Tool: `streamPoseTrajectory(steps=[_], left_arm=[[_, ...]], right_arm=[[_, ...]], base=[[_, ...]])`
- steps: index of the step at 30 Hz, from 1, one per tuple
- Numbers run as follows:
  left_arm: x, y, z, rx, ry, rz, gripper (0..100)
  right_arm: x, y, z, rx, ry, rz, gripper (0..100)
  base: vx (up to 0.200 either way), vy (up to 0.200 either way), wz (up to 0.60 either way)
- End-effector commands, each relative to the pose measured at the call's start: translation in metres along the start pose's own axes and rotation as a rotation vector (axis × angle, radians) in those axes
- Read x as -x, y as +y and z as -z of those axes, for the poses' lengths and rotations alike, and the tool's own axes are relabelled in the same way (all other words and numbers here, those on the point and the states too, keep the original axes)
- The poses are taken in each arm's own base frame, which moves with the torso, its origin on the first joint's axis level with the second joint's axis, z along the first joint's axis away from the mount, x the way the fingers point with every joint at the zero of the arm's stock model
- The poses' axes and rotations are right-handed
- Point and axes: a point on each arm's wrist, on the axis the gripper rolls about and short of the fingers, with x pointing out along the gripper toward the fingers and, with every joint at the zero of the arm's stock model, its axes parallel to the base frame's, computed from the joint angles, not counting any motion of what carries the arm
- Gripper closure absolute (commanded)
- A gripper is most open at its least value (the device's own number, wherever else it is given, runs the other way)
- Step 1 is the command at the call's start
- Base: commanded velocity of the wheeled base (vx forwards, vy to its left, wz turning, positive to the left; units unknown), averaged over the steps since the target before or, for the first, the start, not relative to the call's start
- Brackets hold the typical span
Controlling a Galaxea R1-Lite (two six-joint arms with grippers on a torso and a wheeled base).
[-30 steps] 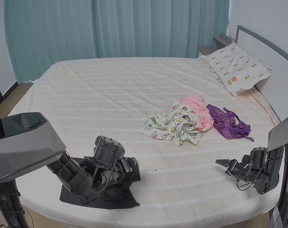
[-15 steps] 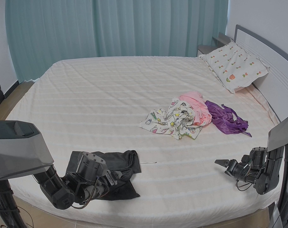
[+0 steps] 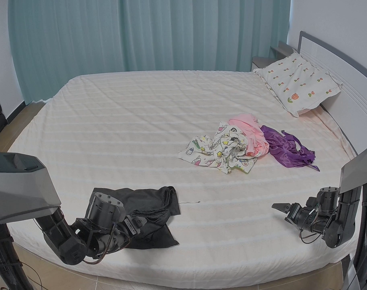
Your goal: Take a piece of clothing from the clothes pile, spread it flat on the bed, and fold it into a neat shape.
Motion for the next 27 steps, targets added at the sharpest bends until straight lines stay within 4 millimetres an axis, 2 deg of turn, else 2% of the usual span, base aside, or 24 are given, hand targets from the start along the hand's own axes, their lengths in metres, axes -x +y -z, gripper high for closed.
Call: streamPoseTrajectory(steps=[1, 8, 15, 16, 21, 27], left_arm=[[-0.001, 0.009, -0.011, 0.039, -0.007, -0.015, 0], [-0.005, 0.026, -0.031, 0.105, -0.004, -0.022, 0], [-0.003, 0.039, -0.045, 0.157, -0.002, -0.023, 0], [0.000, 0.044, -0.046, 0.166, -0.002, -0.033, 0], [0.002, 0.049, -0.048, 0.174, 0.009, -0.028, 0], [0.001, 0.054, -0.054, 0.194, 0.022, -0.017, 0]], right_arm=[[0.004, 0.008, 0.000, 0.015, -0.006, -0.025, 0], [0.005, 0.014, 0.002, 0.029, -0.002, -0.038, 0], [0.011, 0.036, 0.008, 0.069, 0.010, -0.099, 0], [0.010, 0.047, 0.016, 0.091, 0.019, -0.112, 0], [-0.002, 0.065, 0.035, 0.138, 0.031, -0.120, 0], [-0.019, 0.101, 0.062, 0.222, 0.065, -0.204, 0]], base=[[0.000, 0.200, 0.00], [0.000, 0.200, 0.00], [0.000, 0.200, 0.00], [0.000, 0.200, 0.00], [0.000, 0.200, 0.00], [0.000, 0.200, 0.00]])
